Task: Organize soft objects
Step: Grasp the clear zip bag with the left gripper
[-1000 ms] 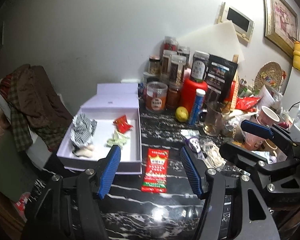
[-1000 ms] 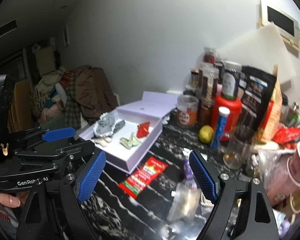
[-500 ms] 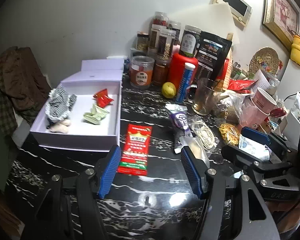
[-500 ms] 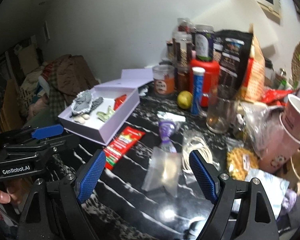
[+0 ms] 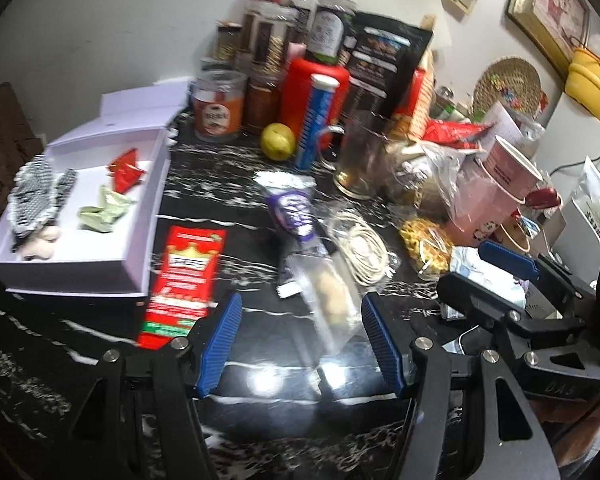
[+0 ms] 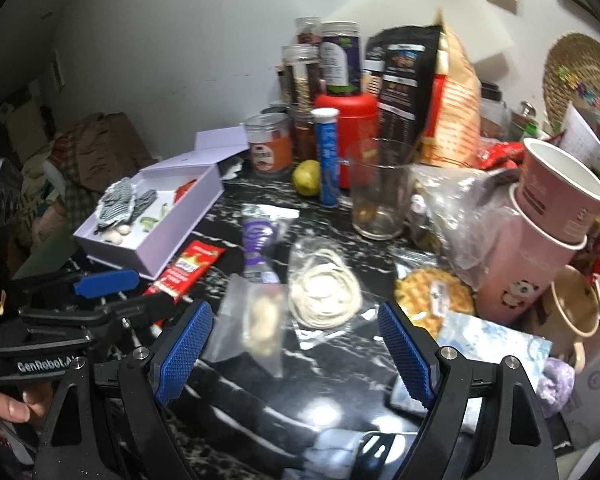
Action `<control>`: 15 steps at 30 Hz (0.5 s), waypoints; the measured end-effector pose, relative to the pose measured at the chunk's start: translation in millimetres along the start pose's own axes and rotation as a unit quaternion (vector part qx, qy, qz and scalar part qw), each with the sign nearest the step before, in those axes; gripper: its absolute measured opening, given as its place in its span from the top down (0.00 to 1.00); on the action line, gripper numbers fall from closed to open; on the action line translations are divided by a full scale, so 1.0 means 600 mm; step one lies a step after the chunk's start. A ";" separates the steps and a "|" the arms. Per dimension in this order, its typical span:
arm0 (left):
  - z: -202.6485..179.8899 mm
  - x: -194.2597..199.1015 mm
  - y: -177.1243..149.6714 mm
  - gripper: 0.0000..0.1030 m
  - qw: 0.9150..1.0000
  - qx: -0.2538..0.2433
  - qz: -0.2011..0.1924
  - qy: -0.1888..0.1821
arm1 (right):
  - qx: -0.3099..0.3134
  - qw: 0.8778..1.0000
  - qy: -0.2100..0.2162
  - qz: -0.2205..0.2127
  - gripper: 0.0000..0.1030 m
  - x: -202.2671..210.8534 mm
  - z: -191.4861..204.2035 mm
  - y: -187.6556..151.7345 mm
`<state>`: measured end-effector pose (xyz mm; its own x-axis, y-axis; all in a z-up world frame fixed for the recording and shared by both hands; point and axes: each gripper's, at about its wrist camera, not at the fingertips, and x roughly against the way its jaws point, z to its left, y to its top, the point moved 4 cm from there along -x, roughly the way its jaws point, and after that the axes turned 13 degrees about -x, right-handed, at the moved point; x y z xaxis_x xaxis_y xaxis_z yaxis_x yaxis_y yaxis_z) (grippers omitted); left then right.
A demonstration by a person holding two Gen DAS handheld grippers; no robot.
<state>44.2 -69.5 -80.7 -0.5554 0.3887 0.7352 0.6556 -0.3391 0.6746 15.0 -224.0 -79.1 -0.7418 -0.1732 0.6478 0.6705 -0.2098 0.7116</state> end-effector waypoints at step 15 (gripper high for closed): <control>-0.040 -0.124 -0.001 0.40 0.997 -0.005 0.065 -0.035 | -0.037 0.999 -0.031 0.014 0.16 -0.029 -0.075 0.011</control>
<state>72.5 -118.9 -134.2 -0.4292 0.3992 0.8102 0.7142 -0.3992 0.5750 32.0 -265.9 -98.1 -0.7189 -0.1203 0.6847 0.6865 -0.2776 0.6720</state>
